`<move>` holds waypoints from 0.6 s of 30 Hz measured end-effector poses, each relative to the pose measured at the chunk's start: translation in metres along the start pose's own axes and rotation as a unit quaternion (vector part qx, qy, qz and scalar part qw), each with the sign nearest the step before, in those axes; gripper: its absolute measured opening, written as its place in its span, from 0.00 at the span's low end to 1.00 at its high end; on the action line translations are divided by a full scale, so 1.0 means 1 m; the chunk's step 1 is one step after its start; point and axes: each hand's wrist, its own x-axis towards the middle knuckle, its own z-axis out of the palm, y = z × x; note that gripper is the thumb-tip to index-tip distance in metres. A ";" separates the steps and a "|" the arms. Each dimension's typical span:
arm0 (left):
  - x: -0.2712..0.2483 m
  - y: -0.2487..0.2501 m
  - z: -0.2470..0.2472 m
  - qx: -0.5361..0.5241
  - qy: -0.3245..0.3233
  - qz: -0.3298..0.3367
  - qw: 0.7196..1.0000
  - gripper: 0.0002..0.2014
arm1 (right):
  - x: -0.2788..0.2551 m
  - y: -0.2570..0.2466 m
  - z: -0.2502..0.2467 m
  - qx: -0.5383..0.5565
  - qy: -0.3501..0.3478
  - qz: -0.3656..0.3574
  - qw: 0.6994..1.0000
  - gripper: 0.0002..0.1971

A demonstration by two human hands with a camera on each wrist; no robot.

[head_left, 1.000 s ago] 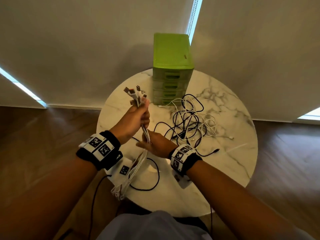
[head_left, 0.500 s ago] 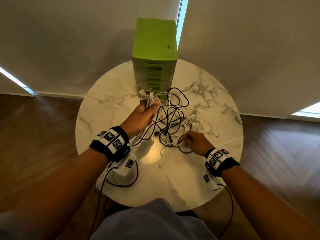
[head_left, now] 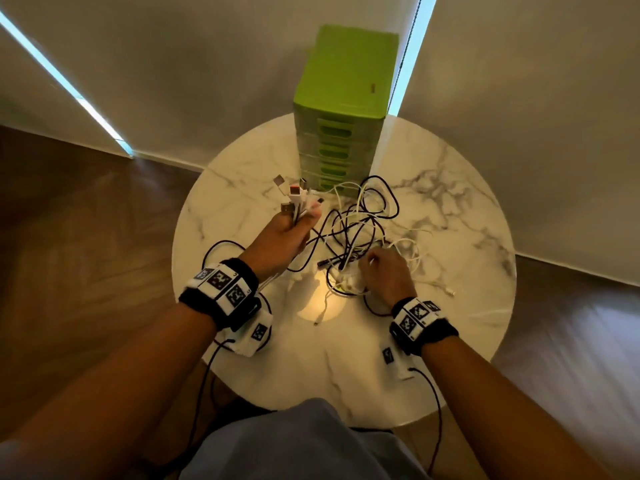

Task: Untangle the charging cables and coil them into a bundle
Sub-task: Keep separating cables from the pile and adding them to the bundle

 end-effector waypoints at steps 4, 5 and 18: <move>-0.007 -0.002 0.004 -0.046 0.005 -0.001 0.999 0.19 | 0.010 -0.017 -0.056 0.038 0.126 -0.060 0.989 0.10; -0.009 -0.002 0.005 -0.040 0.011 0.001 0.999 0.19 | 0.013 -0.026 -0.071 0.059 0.137 -0.079 0.986 0.11; -0.013 0.014 -0.005 -0.088 0.001 0.064 0.994 0.16 | -0.012 -0.118 -0.108 0.333 -0.034 -0.160 0.928 0.15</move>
